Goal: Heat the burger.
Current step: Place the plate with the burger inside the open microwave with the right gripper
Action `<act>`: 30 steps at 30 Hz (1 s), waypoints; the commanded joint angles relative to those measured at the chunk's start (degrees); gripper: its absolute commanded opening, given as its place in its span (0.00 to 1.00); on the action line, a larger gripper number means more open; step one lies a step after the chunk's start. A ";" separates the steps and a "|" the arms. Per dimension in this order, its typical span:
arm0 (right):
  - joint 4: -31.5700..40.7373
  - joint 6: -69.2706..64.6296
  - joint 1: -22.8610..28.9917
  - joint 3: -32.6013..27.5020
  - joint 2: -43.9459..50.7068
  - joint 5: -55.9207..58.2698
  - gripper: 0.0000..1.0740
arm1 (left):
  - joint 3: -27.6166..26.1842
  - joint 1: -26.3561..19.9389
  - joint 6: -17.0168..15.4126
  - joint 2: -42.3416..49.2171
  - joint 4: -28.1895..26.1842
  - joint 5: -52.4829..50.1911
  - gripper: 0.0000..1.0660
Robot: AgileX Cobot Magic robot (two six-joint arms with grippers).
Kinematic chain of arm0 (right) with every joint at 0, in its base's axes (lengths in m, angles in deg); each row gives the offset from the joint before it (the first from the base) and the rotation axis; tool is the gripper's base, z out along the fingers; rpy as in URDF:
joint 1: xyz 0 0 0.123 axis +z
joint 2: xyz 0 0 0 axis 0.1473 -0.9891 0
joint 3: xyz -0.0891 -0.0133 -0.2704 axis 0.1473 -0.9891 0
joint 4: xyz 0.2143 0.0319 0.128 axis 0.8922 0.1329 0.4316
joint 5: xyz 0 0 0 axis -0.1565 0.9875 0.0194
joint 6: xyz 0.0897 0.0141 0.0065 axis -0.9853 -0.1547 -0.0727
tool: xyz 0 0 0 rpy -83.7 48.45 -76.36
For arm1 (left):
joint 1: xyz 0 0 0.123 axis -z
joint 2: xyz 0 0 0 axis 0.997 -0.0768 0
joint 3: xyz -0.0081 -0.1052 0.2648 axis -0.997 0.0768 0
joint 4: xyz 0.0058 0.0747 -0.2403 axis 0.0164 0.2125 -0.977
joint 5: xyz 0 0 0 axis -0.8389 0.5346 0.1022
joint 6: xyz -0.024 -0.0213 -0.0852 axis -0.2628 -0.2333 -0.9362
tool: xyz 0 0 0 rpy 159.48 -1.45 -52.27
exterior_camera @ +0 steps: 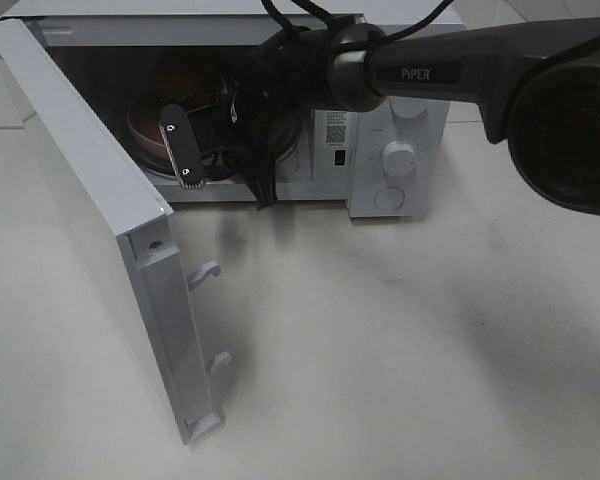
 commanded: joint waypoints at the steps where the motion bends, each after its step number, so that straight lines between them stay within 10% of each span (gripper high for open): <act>1: -0.74 -1.15 0.06 0.92 0.57 -2.35 0.18 | 0.11 0.23 -0.06 1.20 0.06 -0.34 0.99; 16: 0.00 -1.32 0.06 0.23 3.04 1.09 0.50 | 0.11 0.23 -0.06 1.20 0.06 -0.34 0.99; 30: 0.63 -2.41 0.06 -17.76 12.15 -7.45 0.72 | 0.11 0.23 -0.06 1.20 0.06 -0.34 0.99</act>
